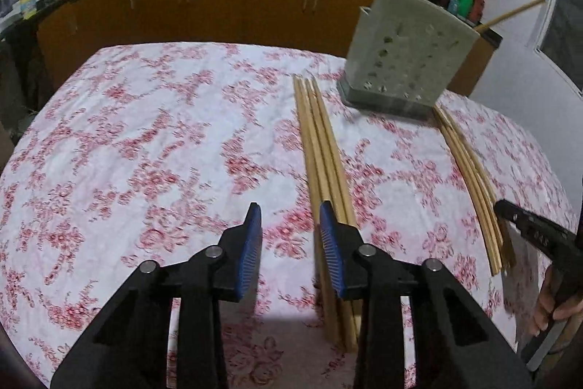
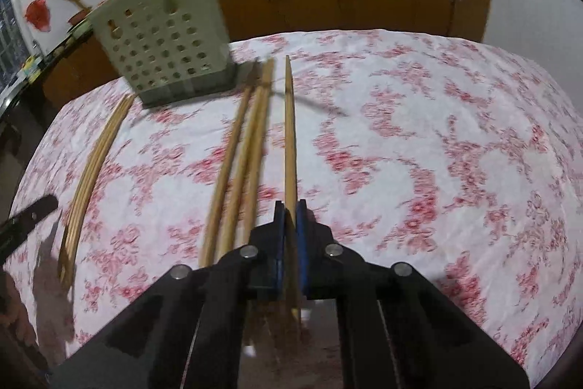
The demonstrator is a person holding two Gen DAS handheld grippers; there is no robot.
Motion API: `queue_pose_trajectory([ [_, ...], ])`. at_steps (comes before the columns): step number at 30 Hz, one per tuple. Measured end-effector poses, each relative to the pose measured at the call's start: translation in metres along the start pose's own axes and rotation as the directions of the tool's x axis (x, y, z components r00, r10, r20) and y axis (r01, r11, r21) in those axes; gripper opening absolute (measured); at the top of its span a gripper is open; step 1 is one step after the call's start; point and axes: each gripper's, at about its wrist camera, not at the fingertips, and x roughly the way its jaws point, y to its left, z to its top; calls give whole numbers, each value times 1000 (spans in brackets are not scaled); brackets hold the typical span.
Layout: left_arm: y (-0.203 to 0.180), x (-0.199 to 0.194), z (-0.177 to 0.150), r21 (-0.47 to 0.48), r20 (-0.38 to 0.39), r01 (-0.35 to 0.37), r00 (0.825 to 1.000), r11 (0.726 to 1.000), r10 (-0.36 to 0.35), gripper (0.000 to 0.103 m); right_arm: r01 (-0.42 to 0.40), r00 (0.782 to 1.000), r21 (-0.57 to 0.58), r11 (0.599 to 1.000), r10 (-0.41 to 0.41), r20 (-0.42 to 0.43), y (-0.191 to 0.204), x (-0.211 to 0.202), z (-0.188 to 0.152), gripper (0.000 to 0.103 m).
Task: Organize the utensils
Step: 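Lower the left tool onto a chopstick and close it while the right tool grasps another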
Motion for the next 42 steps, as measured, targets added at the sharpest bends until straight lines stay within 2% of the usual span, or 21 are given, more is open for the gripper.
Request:
queue_pose_trajectory([
  [9,-9,8,-7,36,-39,18,999,999,-17,26,17,1000,25,1000,-18,8,-13,-1,2,8],
  [18,-15,13,-10,91,-51,-39,998,995,43,22,30,999,27,999,-30,10,-16,-3,0,8],
  [22,-17,15,-8,100,-44,-54,997,994,58,22,26,1000,16,1000,-26,14,-14,-5,-3,12],
  [23,-17,16,-8,103,-41,-60,997,993,65,21,29,999,9,1000,-29,17,-12,-5,-3,12],
  [25,-16,18,-7,106,-35,-75,996,992,79,11,29,999,0,1000,-29,17,-10,-4,-3,9],
  [29,1,19,0,66,-39,-82,996,994,84,8,21,1000,-10,1000,-21,16,-6,-2,0,8],
  [34,24,19,5,11,-35,-80,996,997,81,8,62,997,6,998,-62,36,-11,1,3,8],
  [42,26,20,5,1,-27,-62,998,998,62,8,64,997,11,998,-64,41,-16,2,2,8],
])
